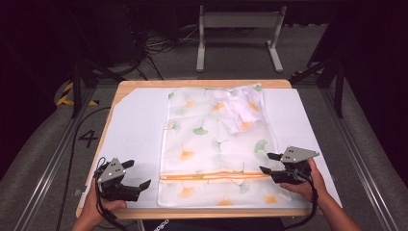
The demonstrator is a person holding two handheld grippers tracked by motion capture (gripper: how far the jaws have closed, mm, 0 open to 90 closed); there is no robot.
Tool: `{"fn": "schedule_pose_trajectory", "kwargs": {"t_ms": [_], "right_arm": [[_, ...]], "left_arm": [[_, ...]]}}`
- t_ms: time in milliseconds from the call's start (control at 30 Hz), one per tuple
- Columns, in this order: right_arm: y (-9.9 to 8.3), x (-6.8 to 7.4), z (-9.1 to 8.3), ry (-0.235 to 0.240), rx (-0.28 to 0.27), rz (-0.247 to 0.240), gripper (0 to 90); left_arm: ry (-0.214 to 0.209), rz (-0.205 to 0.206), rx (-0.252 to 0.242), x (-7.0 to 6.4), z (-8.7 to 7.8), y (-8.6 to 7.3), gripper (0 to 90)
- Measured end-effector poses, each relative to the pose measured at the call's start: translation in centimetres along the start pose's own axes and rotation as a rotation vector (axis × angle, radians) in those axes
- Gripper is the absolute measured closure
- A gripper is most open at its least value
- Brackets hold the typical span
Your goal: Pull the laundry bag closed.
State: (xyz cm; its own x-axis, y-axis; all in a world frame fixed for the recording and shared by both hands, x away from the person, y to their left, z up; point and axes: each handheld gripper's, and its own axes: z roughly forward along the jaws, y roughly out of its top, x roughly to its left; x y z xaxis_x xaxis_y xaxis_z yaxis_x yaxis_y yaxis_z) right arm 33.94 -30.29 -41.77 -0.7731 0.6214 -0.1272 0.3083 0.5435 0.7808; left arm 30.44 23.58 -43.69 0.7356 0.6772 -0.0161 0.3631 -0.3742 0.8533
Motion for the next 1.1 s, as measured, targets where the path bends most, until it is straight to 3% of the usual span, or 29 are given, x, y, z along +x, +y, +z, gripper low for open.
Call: {"fn": "schedule_pose_trajectory", "kwargs": {"t_ms": [67,133,167,200,300,400,467,667,933,1000,1100], "right_arm": [[0.0,-0.1,0.1,0.001,0.004,-0.001,43.2],[0.2,-0.1,0.2,0.003,0.005,0.002,43.2],[0.3,-0.1,0.2,0.005,0.005,0.006,43.0],[0.5,-0.1,0.3,0.006,0.004,0.001,43.1],[1.1,0.0,0.7,0.017,0.013,-0.003,44.7],[1.8,0.4,1.1,0.028,0.016,-0.010,51.4],[2.5,0.9,1.4,0.046,0.020,-0.021,60.3],[5.7,3.3,3.1,0.104,0.033,-0.108,71.4],[11.5,7.8,7.2,0.216,0.081,-0.282,71.6],[12.7,9.0,8.4,0.256,0.090,-0.310,71.8],[14.1,10.9,10.4,0.292,0.113,-0.354,71.5]], "left_arm": [[0.010,-0.003,0.000,-0.4,-0.2,-0.2,17.3],[0.039,0.021,0.014,-0.6,-0.3,-0.4,26.6],[0.009,0.011,0.003,-0.5,-0.3,-0.6,30.2],[0.003,0.013,0.000,-0.5,-0.4,-0.8,42.1],[-0.023,0.038,0.018,-0.7,-0.4,-1.1,59.1],[-0.046,0.080,0.039,-0.9,-0.6,-1.2,79.2],[-0.048,0.080,0.050,-1.1,-0.5,-1.2,88.1],[-0.082,0.098,0.066,-1.6,-0.3,-1.3,90.0],[-0.126,0.124,0.079,-2.5,0.7,-0.7,90.0],[-0.154,0.112,0.084,-2.6,1.1,-0.6,90.0],[-0.166,0.139,0.100,-3.1,1.8,-0.3,90.0]]}}
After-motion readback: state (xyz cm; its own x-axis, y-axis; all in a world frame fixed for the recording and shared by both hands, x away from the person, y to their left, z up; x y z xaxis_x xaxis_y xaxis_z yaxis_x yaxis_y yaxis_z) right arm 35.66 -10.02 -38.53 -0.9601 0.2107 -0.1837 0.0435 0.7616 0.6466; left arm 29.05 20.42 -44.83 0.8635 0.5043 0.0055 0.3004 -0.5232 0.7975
